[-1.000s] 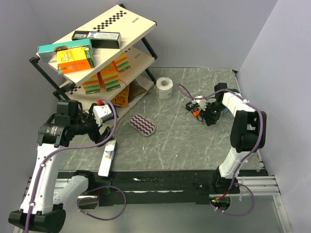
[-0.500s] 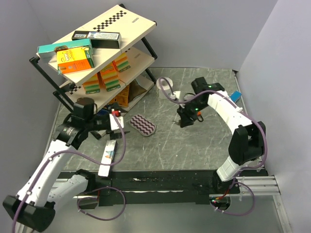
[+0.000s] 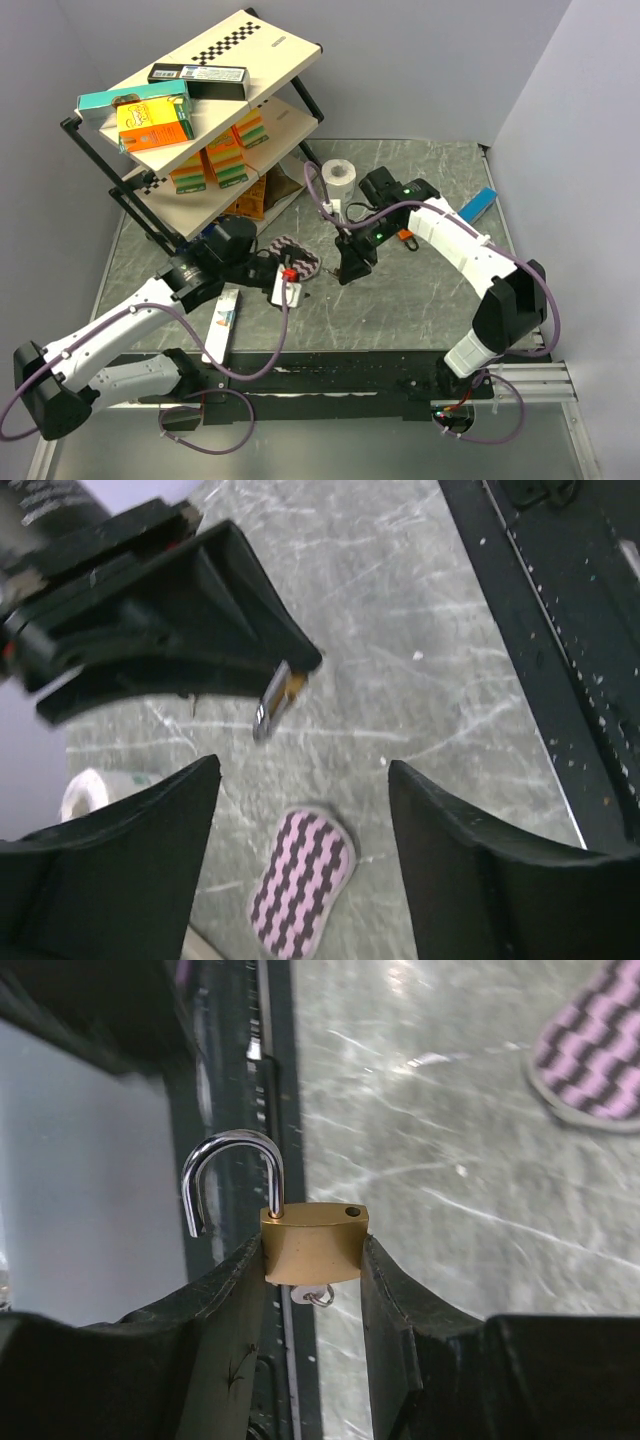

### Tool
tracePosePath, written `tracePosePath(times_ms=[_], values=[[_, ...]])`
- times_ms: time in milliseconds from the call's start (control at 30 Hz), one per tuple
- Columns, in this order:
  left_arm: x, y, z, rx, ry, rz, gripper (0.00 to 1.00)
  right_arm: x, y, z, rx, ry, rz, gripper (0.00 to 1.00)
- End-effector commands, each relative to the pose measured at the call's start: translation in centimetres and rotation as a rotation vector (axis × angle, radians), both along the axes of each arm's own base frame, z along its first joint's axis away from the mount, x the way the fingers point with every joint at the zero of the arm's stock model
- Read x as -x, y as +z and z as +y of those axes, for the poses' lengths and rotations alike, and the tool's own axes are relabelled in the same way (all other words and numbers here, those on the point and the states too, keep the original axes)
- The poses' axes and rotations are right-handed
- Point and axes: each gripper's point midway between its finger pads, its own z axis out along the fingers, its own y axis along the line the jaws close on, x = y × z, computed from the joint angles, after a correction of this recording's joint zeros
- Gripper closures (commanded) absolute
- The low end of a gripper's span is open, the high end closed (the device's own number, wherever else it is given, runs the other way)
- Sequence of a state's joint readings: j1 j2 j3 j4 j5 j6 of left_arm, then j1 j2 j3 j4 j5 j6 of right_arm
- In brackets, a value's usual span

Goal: Lock with the key
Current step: Lock the lock.

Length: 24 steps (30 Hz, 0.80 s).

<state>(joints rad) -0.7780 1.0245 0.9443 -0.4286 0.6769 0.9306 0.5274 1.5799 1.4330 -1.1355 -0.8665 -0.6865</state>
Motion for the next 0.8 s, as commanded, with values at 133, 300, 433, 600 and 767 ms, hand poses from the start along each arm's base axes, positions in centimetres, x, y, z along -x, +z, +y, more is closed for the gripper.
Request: tracePosePath(times_ms=[133, 300, 433, 600, 767], values=[[0.0, 1.5, -2.9, 0.055, 0.036, 0.037, 0.39, 3.2, 2.0, 1.5, -0.068, 0.047, -0.005, 1.00], [0.8, 1.8, -2.0, 0.055, 0.124, 0.211, 0.34, 0.6, 2.0, 0.9, -0.026, -0.049, -0.176, 1.00], [1.7, 2.1, 0.3, 0.147, 0.267, 0.503, 0.27, -2.2, 3.3, -0.2, -0.019, -0.165, -0.395, 1.00], [-1.7, 2.4, 2.8, 0.286, 0.485, 0.829, 0.21, -5.1, 5.2, -1.2, -0.023, -0.258, -0.605, 1.00], [-4.6, 3.4, 1.5, 0.294, 0.615, 1.298, 0.13, -6.5, 6.7, -1.6, 0.023, -0.232, -0.853, 1.00]])
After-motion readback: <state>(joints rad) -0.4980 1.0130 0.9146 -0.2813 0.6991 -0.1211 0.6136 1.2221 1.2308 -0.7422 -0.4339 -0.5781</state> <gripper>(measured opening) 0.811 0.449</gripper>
